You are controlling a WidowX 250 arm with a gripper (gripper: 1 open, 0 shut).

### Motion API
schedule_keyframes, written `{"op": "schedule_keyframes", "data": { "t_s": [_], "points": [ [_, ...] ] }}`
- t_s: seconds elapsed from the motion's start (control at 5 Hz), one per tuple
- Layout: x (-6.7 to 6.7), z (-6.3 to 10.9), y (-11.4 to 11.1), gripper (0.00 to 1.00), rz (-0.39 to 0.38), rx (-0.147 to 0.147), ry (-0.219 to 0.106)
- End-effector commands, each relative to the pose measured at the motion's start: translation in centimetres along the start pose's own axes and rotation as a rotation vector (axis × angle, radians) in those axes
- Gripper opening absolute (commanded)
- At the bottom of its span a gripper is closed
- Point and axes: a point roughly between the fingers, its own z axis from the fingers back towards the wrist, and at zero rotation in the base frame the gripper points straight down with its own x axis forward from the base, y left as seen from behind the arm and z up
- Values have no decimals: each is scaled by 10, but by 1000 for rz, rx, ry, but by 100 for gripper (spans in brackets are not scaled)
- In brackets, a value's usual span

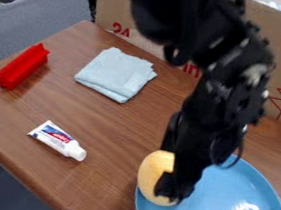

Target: Move the yellow ball from the blue plate to the table

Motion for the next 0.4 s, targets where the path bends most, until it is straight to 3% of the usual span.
{"op": "schedule_keyframes", "data": {
  "t_s": [0.0, 0.2],
  "points": [
    [3, 10, 11, 100, 39, 34, -1],
    [-1, 0, 9, 100, 44, 25, 2]
  ]
}}
